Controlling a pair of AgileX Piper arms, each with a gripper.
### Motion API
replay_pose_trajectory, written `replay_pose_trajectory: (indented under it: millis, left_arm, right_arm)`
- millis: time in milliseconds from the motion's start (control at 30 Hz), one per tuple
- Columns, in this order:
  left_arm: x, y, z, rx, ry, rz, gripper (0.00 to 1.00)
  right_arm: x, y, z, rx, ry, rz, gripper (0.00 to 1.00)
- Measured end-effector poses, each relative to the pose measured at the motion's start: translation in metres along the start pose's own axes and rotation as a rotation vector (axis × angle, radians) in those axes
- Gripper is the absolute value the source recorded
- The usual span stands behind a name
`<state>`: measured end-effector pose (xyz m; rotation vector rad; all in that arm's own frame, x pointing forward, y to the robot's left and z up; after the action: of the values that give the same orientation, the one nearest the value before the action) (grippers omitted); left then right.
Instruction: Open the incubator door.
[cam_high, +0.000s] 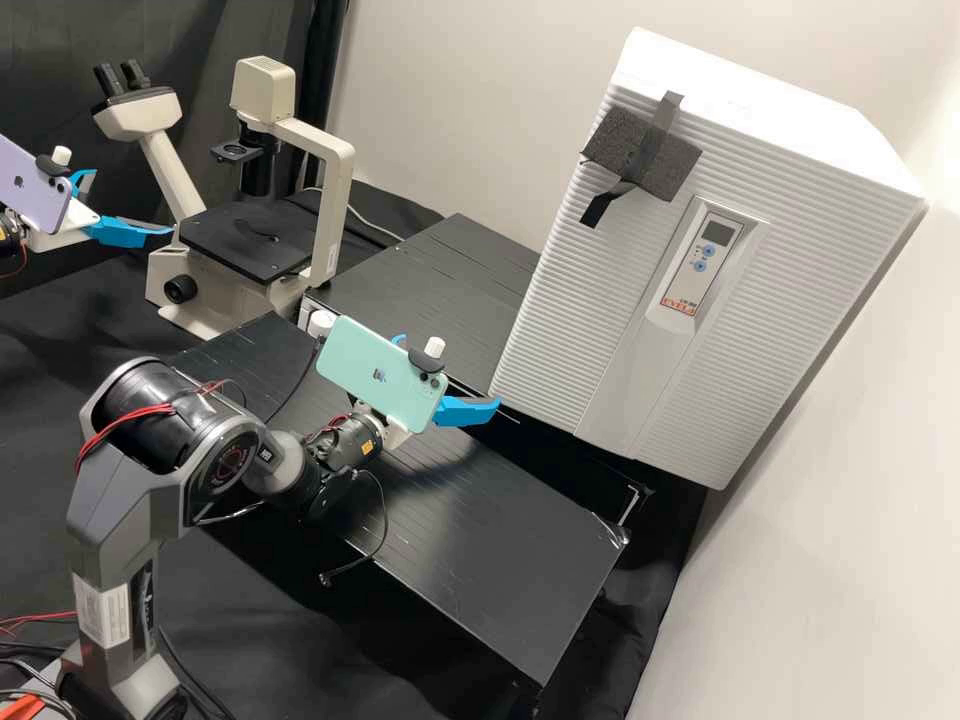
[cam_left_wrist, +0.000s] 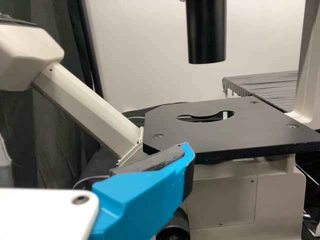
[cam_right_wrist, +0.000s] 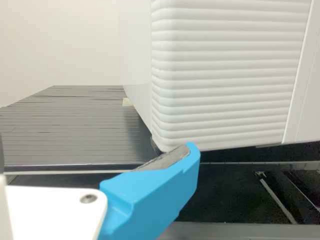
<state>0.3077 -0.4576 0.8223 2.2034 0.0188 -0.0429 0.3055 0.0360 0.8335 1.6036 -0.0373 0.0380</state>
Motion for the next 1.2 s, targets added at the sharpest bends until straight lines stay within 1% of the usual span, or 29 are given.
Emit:
replay_pose_trajectory:
  millis: [333,433,500,633,700,767,800,967,1067,1200]
  left_arm:
    - [0.000,0.000,0.000,0.000,0.000,0.000,1.00]
    - [0.000,0.000,0.000,0.000,0.000,0.000,1.00]
    - [0.000,0.000,0.000,0.000,0.000,0.000,1.00]
    - [0.000,0.000,0.000,0.000,0.000,0.000,1.00]
    - [0.000,0.000,0.000,0.000,0.000,0.000,1.00]
    - [0.000,0.000,0.000,0.000,0.000,0.000,1.00]
    - [0.000,0.000,0.000,0.000,0.000,0.000,1.00]
    - [0.000,0.000,0.000,0.000,0.000,0.000,1.00]
    - [0.000,0.000,0.000,0.000,0.000,0.000,1.00]
    - [0.000,0.000,0.000,0.000,0.000,0.000,1.00]
  right_arm:
    - [0.000,0.000,0.000,0.000,0.000,0.000,1.00]
    - [-0.001,0.005,0.001,0.000,-0.005,0.015,1.00]
    - [-0.005,0.016,0.003,0.006,-0.011,0.051,1.00]
    - [-0.013,0.040,0.000,0.037,0.007,0.127,1.00]
    - [-0.019,0.054,-0.004,0.053,0.024,0.173,1.00]
    - [-0.023,0.065,-0.009,0.056,0.046,0.208,1.00]
    - [-0.024,0.075,-0.013,0.064,0.063,0.238,1.00]
    - [-0.024,0.105,-0.033,0.071,0.134,0.333,1.00]
    - [-0.019,0.118,-0.043,0.070,0.152,0.356,1.00]
    - [-0.012,0.129,-0.053,0.071,0.145,0.353,1.00]
